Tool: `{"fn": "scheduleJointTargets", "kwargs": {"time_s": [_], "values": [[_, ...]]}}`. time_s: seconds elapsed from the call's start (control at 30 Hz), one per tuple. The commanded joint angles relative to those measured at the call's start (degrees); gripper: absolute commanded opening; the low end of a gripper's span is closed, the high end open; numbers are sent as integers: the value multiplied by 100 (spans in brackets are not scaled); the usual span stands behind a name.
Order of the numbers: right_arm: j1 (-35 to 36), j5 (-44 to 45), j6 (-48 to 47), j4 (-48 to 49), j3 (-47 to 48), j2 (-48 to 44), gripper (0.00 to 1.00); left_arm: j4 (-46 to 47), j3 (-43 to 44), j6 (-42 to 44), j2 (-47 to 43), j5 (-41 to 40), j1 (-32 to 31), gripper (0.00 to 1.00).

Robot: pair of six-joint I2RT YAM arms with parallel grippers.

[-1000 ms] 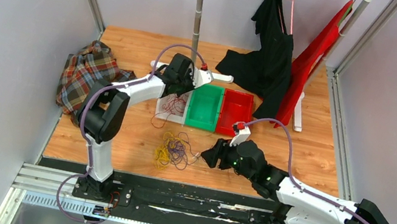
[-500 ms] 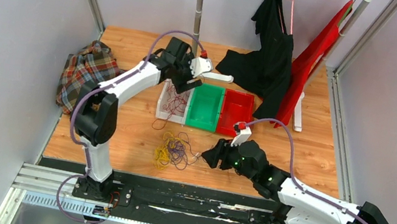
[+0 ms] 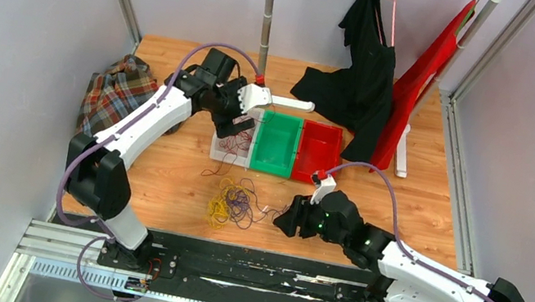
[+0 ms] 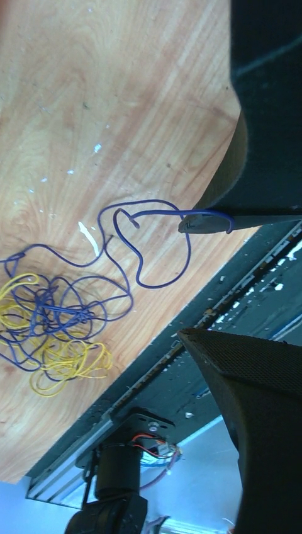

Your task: Untangle the cables

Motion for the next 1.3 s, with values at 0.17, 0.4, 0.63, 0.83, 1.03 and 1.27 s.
{"fn": "scheduleJointTargets", "kwargs": {"time_s": [0.17, 0.4, 0.63, 0.83, 1.03, 1.27], "values": [[-65, -367, -411, -1473, 785, -1, 56, -698, -1141, 259, -631, 374, 38, 92], [-66, -52, -410, -1128, 715, -25, 56, -848, -2272, 498, -1067, 710, 43, 85], [-66, 24, -347, -813, 631, 19, 56, 186, -2810, 147, -778, 327, 46, 82], [-66, 166, -304, -756, 570, -158, 56, 753, -2861, 43, -352, -28, 42, 60], [-66, 265, -221, -722, 464, -355, 50, 431, -2372, -92, -202, 110, 95, 2], [-66, 404, -23, -405, 103, -648, 44, 291, -1092, -411, -237, 288, 104, 1]]}}
